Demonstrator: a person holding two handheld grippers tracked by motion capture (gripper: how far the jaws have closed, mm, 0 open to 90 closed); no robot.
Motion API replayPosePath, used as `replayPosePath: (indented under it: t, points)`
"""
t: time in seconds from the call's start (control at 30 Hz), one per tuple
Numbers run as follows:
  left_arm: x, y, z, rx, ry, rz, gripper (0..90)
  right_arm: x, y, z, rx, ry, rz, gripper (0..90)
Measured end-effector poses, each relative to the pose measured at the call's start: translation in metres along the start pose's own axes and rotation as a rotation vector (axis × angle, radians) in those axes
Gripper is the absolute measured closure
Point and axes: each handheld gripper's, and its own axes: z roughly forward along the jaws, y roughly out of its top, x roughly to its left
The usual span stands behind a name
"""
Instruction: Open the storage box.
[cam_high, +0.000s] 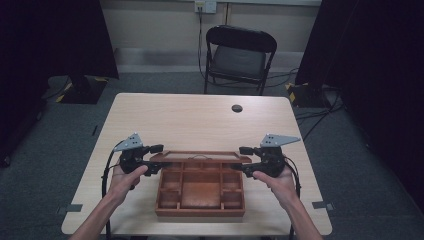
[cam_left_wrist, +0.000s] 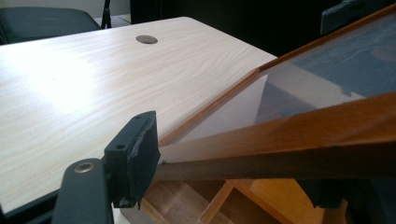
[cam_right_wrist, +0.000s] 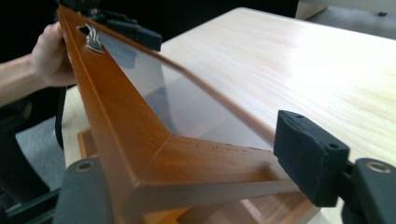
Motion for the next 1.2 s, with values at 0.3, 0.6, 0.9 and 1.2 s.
replayPosePath:
  t: [0.3, 0.6, 0.9, 1.2]
  points:
    - [0.011, -0.001, 0.005, -0.01, 0.006, -0.044, 28.6, -0.009, 0.004, 0.005, -0.022, -0.01, 0.029, 33.4]
    - [0.018, -0.003, 0.007, 0.005, 0.024, -0.054, 32.0, -0.021, 0.003, 0.012, -0.022, -0.029, 0.062, 35.4]
    - [0.023, -0.004, 0.009, 0.006, 0.04, -0.052, 35.2, -0.025, 0.003, 0.015, -0.041, -0.03, 0.075, 38.9]
    - [0.02, 0.007, 0.011, 0.018, 0.044, -0.017, 38.3, -0.031, 0.002, 0.019, -0.047, -0.034, 0.08, 41.3]
